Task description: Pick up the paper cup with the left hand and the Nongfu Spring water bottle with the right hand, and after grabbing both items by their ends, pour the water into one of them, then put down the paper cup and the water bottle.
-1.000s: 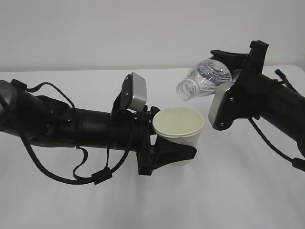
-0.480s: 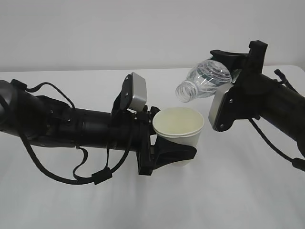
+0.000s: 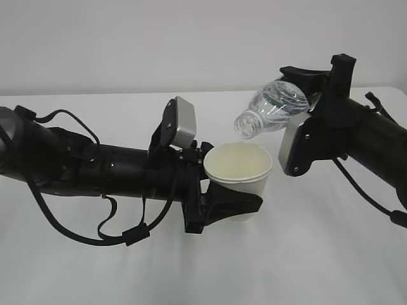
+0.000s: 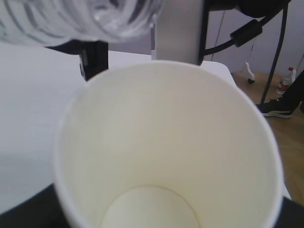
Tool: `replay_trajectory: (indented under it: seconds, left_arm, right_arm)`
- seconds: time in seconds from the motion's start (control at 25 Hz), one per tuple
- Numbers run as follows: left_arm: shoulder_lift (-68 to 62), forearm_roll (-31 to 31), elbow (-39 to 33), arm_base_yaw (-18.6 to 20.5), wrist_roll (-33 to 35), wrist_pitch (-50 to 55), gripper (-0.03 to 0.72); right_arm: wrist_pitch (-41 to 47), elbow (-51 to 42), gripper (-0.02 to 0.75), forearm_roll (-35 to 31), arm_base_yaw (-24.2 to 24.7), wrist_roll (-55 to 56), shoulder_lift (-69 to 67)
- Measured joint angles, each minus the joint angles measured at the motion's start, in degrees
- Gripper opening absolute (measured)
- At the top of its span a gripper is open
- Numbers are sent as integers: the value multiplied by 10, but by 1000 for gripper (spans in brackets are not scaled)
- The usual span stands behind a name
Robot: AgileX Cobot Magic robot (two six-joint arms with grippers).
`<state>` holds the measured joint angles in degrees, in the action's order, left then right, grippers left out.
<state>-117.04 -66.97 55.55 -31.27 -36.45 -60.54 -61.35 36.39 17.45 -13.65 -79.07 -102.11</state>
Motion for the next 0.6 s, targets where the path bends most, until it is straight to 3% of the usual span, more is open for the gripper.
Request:
replay_trajectory:
  seconds: [0.6]
  left_arm:
    - [0, 18, 0, 0, 0, 0, 489]
  right_arm:
    - [-6, 0, 419, 0, 0, 0, 0]
